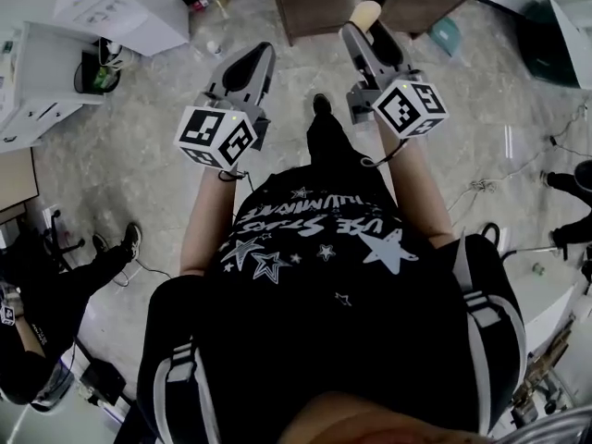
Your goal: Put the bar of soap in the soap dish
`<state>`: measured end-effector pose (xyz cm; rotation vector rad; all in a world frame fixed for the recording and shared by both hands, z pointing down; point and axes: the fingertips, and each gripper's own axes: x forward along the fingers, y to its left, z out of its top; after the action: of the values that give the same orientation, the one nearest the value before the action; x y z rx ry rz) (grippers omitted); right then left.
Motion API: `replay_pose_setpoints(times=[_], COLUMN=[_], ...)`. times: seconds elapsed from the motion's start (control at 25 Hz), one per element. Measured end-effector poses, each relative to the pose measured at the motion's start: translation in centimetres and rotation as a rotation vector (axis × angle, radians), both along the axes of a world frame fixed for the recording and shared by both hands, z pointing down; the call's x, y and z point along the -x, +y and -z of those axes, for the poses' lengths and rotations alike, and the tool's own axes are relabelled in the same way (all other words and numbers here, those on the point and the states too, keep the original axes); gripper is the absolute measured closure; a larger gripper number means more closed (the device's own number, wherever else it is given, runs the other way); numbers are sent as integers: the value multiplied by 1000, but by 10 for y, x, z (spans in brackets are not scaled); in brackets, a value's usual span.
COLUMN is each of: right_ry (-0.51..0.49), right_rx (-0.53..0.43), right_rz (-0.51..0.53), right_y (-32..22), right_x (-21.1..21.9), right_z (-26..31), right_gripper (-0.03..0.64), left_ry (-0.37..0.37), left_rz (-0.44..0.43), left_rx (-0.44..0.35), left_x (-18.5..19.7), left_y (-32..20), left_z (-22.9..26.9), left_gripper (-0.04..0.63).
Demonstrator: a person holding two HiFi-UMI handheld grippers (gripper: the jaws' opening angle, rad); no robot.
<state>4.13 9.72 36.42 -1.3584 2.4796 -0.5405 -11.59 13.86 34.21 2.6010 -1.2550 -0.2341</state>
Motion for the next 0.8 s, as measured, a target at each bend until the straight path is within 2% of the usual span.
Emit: replay_pose_setpoints(times=[0.32,0.48,0.8], right_ry=[13,15,56], right_rx=[24,34,37], right_rz=[64,85,159], right_y=[-104,-149,-214], right_x=[-4,-15,-42], right_z=[-5,-4,-5], right_gripper=[364,364,364], left_ry=[-6,-32,-72], left_rz=[53,64,109], left_rx=[23,25,46], left_x=[-12,-26,-62], left_y=[-98,-142,-213], left_z=[0,3,4], left_gripper=[583,583,583])
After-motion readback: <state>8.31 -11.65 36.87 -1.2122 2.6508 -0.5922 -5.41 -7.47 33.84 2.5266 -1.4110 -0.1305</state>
